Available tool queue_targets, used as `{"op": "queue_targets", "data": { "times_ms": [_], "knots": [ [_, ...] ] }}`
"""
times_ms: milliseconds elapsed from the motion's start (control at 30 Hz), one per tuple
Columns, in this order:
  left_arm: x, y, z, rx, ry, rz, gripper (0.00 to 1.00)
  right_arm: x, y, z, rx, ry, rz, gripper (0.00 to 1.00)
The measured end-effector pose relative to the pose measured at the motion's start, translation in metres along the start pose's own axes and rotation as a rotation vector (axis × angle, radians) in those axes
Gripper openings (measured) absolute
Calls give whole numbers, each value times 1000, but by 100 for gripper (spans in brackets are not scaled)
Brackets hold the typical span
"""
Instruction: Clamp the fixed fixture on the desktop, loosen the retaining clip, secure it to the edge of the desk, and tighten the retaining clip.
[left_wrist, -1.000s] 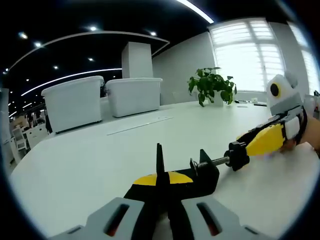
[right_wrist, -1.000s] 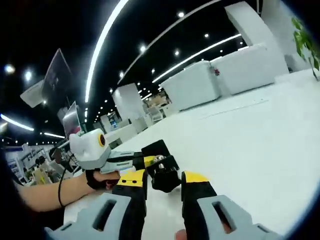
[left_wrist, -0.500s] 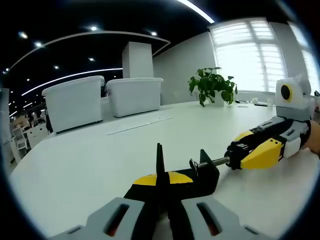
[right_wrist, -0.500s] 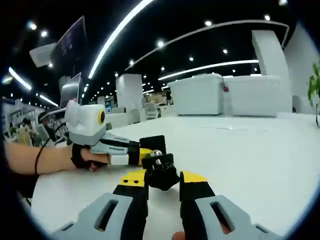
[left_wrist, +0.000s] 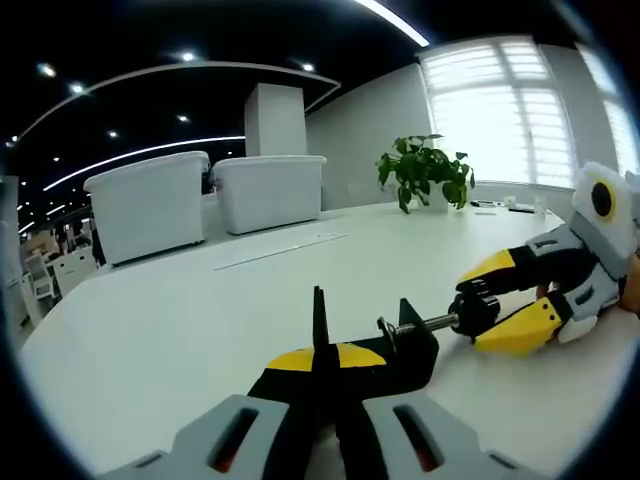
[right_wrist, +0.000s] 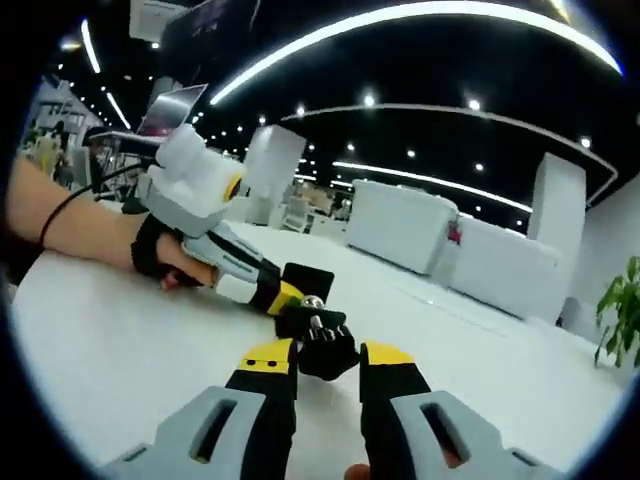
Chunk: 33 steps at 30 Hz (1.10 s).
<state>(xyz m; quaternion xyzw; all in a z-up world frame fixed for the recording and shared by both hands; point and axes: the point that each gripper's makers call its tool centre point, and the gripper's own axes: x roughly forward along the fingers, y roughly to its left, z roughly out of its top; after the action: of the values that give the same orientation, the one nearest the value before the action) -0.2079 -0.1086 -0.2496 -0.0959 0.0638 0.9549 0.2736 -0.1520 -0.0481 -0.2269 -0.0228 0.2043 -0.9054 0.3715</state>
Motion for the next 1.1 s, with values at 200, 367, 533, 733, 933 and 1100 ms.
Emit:
{"op": "queue_targets", "data": {
  "times_ms": [200, 367, 533, 733, 933, 1100],
  "knots": [
    [0, 0, 0, 0, 0, 1, 6, 5, -6, -5, -140, 20, -16, 24],
    [-1, -1, 0, -1, 0, 2, 6, 6, -4, -5, -124, 14, -12, 24],
    [0, 0, 0, 6, -2, 0, 6, 6, -2, -5, -63, 16, 2, 25],
    [2, 1, -1, 6, -2, -1, 6, 2, -1, -2, 76, 15, 19, 25],
    [3, 1, -1, 8, -2, -1, 6, -11, -33, 12, 572, -62, 0, 25],
    [2, 0, -1, 7, -2, -2, 6, -16, -49, 0, 841, -61, 19, 25]
  ]
}}
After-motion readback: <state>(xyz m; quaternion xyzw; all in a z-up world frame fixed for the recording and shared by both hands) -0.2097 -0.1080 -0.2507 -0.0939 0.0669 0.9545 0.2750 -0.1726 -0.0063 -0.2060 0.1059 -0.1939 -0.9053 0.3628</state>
